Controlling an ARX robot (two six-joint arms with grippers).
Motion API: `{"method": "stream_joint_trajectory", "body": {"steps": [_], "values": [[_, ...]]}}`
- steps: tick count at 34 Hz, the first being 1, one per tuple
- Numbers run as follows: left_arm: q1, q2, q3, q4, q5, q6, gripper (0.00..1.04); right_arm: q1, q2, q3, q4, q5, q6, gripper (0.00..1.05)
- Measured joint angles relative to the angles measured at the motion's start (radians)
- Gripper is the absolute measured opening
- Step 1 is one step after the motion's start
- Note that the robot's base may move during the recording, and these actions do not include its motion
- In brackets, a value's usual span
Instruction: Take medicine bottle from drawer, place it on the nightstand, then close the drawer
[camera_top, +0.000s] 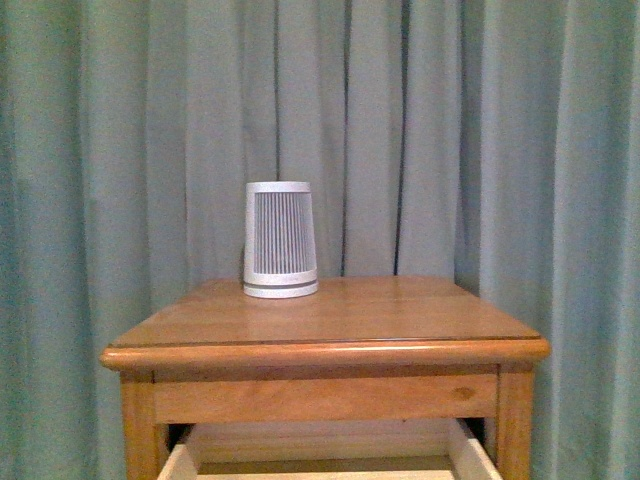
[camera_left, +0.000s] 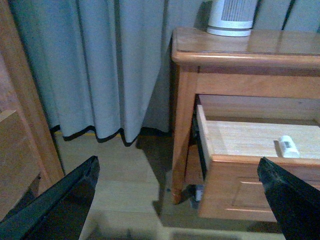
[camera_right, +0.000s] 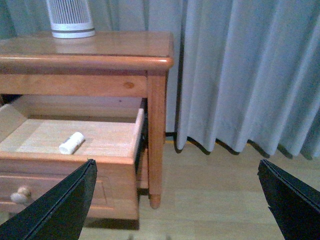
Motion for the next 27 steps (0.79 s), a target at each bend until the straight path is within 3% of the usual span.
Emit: {"method": "stream_joint_trajectory", "body": {"steps": [8,11,14,18,27], "values": [[0.0,0.0,0.0,0.0,0.001,0.0,0.98,0.0,0.0,0.0,0.0,0.0,0.0,0.98],[0.0,0.0,0.0,0.0,0.0,0.0,0.98,0.089,0.113,0.048,-0.058,0.256,0.066,0.98],[0.0,0.0,0.0,0.0,0.001,0.0,0.98,0.167,0.38,0.155,0.027,0.439,0.135,0.98],[0.0,0.0,0.0,0.0,0.001,0.0,0.98,0.22,0.752,0.39,0.1,0.454,0.192,0.98],[0.0,0.0,0.0,0.0,0.001,0.0,0.98,0.322,1.312,0.736,0.028,0.348,0.265,0.98]]}}
